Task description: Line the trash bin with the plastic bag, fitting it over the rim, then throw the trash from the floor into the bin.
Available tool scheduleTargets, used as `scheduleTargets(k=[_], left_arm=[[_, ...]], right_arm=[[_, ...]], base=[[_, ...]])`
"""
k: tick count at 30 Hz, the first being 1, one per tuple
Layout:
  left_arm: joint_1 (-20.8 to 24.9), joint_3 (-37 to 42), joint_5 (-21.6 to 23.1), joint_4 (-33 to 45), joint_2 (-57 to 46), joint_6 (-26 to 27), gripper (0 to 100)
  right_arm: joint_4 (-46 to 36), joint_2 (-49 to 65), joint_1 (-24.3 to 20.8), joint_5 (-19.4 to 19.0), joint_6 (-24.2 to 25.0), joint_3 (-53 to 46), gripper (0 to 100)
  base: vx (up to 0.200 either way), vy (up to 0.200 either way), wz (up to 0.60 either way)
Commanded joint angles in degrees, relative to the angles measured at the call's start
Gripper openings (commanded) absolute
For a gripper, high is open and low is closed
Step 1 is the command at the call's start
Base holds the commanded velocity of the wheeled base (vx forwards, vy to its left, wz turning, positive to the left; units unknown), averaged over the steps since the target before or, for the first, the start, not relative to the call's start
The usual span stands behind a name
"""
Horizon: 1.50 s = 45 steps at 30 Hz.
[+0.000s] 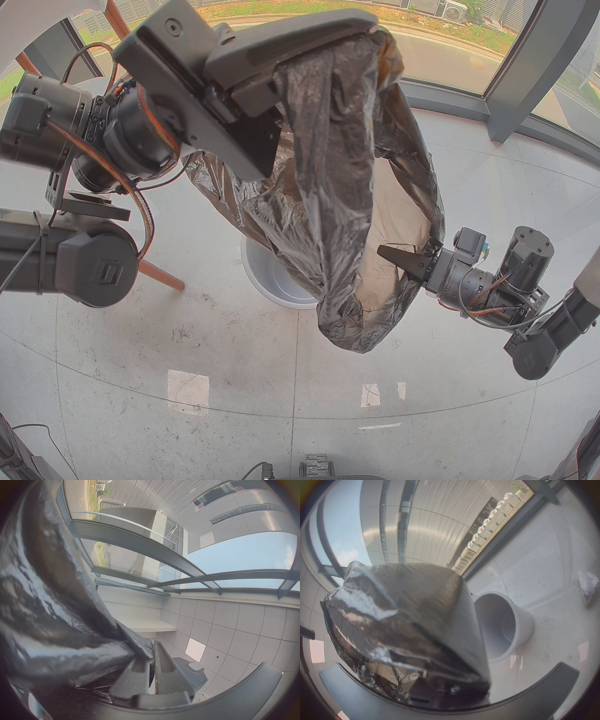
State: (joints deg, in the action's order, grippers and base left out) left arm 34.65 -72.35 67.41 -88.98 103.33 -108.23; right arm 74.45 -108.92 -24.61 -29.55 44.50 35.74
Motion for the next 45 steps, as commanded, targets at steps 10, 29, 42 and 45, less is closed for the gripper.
scheduleTargets(k=[10,29,42,45], left_arm=[[-4.41,0.37,-0.09,-1.02,10.49,10.67,0],[-7.31,-5.26,-6.95,-1.02,20.69,13.83,0],[-9.25,3.44,-6.95,-1.02,18.93,15.24,0],[-10.56,7.84,-6.77,-1.02,16.56,15.15,0]], right_arm=[[-58.28,24.90,-1.49,-4.90,-0.02,24.55,0],[-73.13,15.06,-5.45,4.94,-4.24,42.74,0],[-73.13,14.88,-8.35,5.12,-4.24,34.92,0],[-73.13,14.44,-9.75,5.12,-4.24,34.57,0]], base=[[0.000,0.000,0.00],[0.000,0.000,0.00],[0.000,0.000,0.00],[0.000,0.000,0.00]])
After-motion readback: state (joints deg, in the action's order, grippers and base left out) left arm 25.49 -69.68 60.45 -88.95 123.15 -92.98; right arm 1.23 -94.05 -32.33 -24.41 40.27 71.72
